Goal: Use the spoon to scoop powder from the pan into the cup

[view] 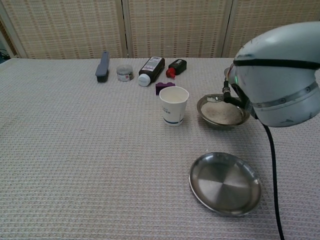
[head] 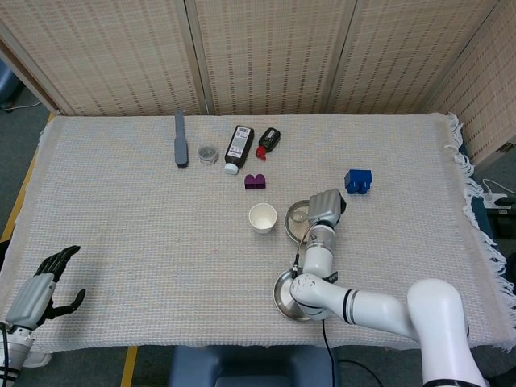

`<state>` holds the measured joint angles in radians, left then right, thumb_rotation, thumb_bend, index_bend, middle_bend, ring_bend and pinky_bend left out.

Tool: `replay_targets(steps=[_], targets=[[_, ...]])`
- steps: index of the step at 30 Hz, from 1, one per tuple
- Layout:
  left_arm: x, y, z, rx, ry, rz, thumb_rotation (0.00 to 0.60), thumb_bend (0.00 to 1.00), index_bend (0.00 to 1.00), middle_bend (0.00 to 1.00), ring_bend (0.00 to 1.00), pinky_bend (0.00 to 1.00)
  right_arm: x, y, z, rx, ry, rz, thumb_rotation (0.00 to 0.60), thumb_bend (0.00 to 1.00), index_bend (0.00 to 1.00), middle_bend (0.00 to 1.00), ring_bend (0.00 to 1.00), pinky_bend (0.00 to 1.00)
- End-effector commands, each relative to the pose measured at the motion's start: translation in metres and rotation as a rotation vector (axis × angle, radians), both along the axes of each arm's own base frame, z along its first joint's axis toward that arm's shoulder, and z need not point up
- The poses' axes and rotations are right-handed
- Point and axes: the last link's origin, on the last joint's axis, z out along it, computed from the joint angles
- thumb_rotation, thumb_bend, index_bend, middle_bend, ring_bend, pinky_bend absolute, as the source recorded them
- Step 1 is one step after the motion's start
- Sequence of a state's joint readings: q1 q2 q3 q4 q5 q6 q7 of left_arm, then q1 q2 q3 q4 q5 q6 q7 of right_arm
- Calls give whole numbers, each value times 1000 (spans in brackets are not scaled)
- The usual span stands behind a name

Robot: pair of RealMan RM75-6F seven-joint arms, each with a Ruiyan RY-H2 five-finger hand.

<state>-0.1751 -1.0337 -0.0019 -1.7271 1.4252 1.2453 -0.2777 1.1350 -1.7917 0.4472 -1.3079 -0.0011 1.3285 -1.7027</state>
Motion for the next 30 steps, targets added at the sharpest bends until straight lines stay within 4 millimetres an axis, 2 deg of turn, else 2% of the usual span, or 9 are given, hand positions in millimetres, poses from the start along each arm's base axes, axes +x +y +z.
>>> replay_targets(steps=[1,15,17,30], targets=[[0,0,0,-2,-1,2,600,413,0,0,0,0,8,-3,1,-7,-11,1,600,361,640,983,1000,1000],[0,0,0,-7,-8,6,600,413,0,0,0,0,38,-10,-5,-16,-51,10,600,361,639,983,1000,1000],[0,0,0,-9,-13,10,600,413,0,0,0,0,48,-13,-6,-22,-62,20,600,361,639,983,1000,1000],[0,0,1,-16,-26,16,600,413,0,0,0,0,80,-18,-11,-15,-18,77,600,361,645,983,1000,1000]])
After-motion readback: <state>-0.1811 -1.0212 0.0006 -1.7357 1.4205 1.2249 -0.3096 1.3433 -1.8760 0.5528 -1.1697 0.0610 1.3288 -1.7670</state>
